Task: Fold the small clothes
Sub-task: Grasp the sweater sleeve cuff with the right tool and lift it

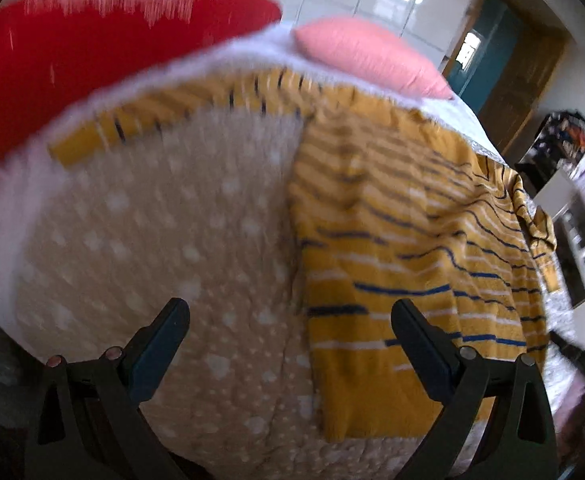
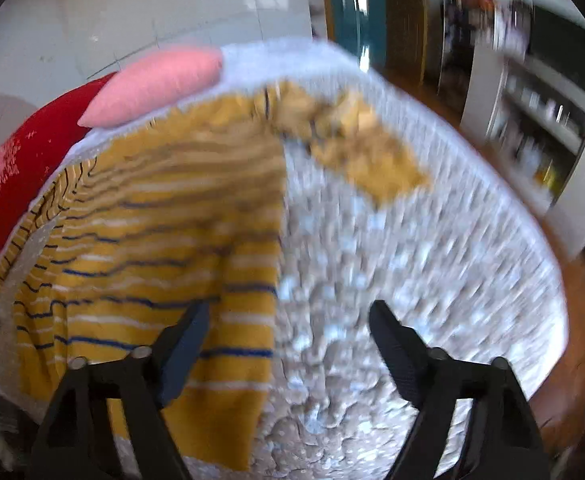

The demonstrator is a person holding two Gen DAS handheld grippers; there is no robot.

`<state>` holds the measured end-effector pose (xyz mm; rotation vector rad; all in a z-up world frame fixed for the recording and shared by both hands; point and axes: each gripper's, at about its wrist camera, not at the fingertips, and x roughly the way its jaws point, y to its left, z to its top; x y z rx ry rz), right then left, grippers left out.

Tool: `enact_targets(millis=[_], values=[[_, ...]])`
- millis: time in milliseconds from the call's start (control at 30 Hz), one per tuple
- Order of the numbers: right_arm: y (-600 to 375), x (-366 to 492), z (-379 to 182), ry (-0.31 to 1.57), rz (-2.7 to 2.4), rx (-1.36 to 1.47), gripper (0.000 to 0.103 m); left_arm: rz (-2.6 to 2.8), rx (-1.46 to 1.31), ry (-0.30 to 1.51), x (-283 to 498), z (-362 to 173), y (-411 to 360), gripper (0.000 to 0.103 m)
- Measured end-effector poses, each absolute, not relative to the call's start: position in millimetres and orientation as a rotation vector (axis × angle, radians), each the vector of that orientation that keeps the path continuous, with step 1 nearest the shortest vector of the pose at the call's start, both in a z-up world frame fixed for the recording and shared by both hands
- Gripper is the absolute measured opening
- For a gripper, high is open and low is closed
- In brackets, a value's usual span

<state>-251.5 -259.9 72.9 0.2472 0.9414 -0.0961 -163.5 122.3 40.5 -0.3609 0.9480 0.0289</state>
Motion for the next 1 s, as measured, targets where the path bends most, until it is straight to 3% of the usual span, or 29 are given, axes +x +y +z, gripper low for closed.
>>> enact_targets(millis=[233,300,333,367,400,433,467,533,767,833,900,967,1000], values=[[-263,-255,45,0.931,0.037,0.347,0.08,-0.108,-0.338,0.963,-157,28,89,0.1],[-254,-255,43,0.93,0.075,0.35,0.08,-0.148,-0.279,0.986,-155,26,67,0.082],[-246,-255,41,0.927,0.093,0.337,0.079,-0.102,-0.203,1.002,-154,25,58,0.055],[-237,-255,41,0.924,0.094,0.298,0.072,-0.067,-0.157,1.007,-153,24,54,0.027],[-229,-254,42,0.924,0.091,0.254,0.06,-0.025,-0.136,1.01,-152,26,56,0.022],[-223,-253,42,0.931,0.086,0.22,0.035,-0.026,-0.185,1.015,-152,29,66,0.016],[-223,-252,44,0.938,0.086,0.216,0.024,-0.014,-0.232,1.021,-153,32,77,0.012],[-232,-253,50,0.936,0.126,0.287,0.012,0.013,-0.281,1.017,-157,38,94,0.012],[-254,-276,59,0.931,0.058,0.292,0.011,0.044,-0.343,0.991,-187,51,119,0.023],[-263,-285,65,0.912,0.029,0.29,0.011,0.05,-0.359,0.961,-194,59,127,0.034],[-283,-292,76,0.856,-0.019,0.312,0.02,0.064,-0.369,0.919,-204,71,136,0.044],[-303,-294,84,0.821,-0.069,0.326,0.058,0.068,-0.384,0.878,-208,82,143,0.057],[-319,-289,88,0.794,-0.12,0.335,0.065,0.064,-0.394,0.858,-210,87,144,0.059]])
